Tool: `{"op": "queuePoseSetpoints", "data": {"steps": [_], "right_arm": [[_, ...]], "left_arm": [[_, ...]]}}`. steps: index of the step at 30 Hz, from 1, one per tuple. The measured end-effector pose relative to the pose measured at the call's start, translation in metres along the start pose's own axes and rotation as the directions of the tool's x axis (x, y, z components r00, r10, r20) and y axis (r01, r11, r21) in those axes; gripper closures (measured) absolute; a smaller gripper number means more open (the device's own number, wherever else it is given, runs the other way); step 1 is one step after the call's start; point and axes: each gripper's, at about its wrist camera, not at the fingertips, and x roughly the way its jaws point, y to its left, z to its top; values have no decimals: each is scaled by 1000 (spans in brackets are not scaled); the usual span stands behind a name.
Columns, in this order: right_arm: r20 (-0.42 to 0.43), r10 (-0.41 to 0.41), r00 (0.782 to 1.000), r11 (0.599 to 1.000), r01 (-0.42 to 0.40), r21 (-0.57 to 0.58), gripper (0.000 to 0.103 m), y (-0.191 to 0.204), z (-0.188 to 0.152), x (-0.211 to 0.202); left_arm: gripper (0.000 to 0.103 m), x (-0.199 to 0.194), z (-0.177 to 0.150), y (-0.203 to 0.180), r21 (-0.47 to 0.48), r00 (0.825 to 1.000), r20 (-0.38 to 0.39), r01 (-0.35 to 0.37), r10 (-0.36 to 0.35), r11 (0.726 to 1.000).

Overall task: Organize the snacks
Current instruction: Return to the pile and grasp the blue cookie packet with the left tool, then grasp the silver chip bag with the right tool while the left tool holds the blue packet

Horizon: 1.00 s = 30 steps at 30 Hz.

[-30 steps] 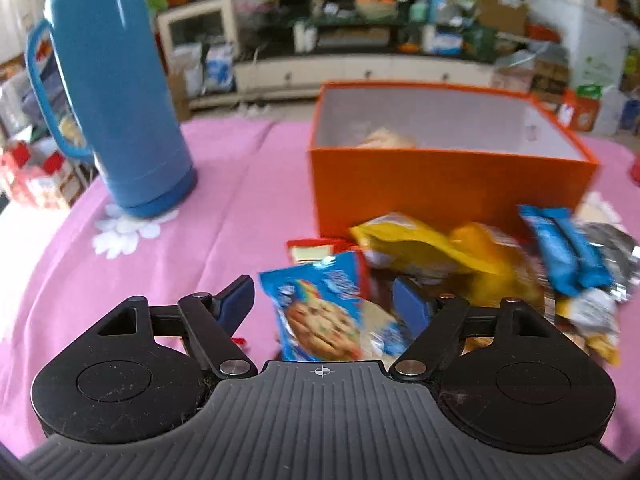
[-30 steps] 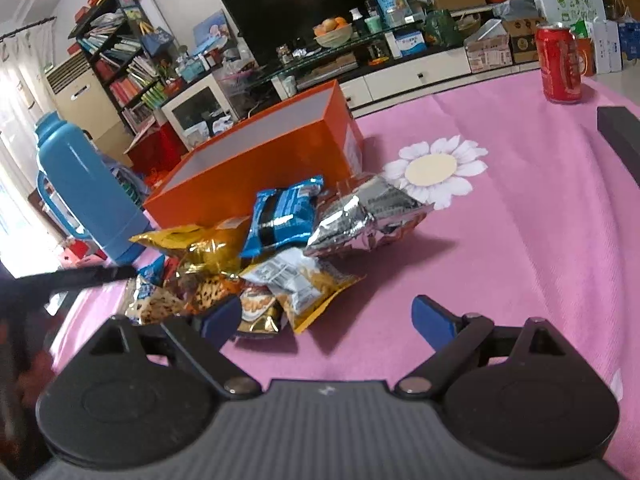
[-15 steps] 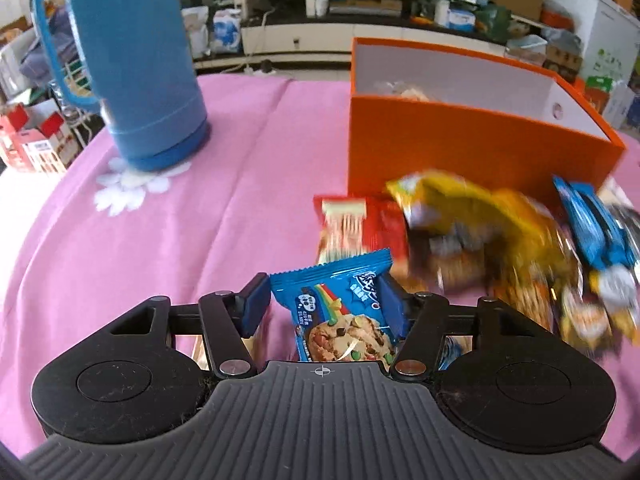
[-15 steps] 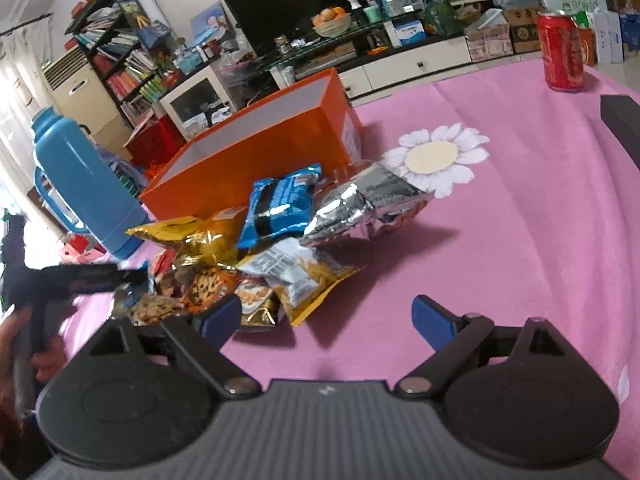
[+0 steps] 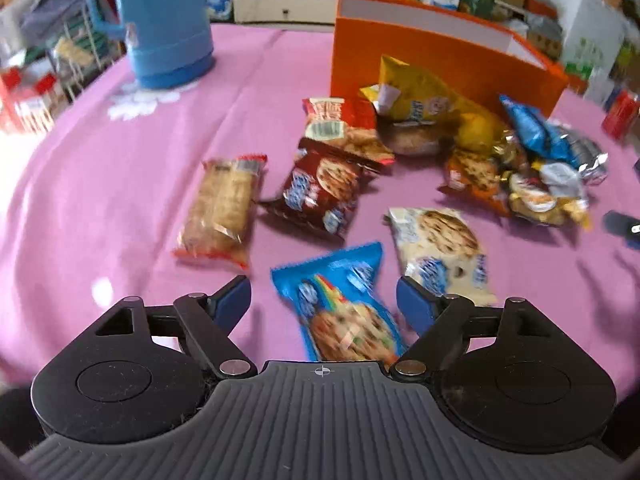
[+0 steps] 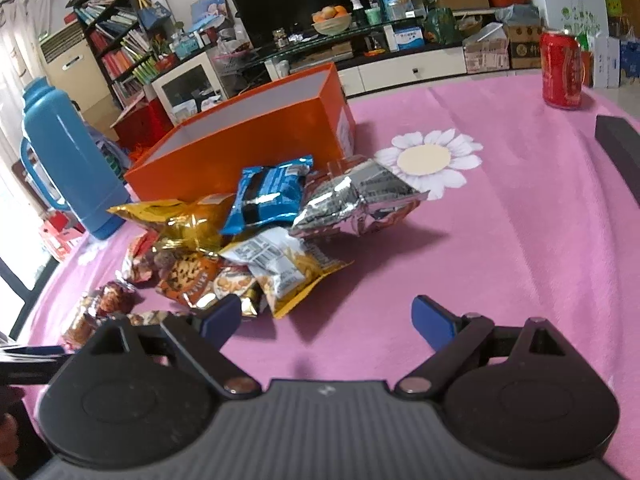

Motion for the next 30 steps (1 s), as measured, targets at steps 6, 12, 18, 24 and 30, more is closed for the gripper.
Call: {"op": "queuePoseSetpoints", "data": {"steps": [6, 12, 18, 24, 30], "right_arm": [[-13, -26, 1000, 1000, 26, 0, 10, 0, -1, 5], [-26, -45, 999, 999, 45, -12, 10, 0, -3, 9], [69, -58, 996, 997, 61, -40, 10, 6, 21, -4], [75, -114, 991, 975, 126, -181, 10, 13, 75, 41], [-80, -83, 993, 991, 73, -116, 28, -16, 84, 95]], "left_arm": [[83, 5, -11, 1, -20, 1000, -2, 31, -31, 999], [88, 3, -6, 25, -91, 999, -1, 49, -49, 995], [80, 10, -5, 27, -109, 997, -19, 75, -78, 991], [70, 12, -6, 31, -119, 996, -25, 79, -82, 990], [64, 14, -5, 29, -97, 997, -25, 67, -70, 993]]}}
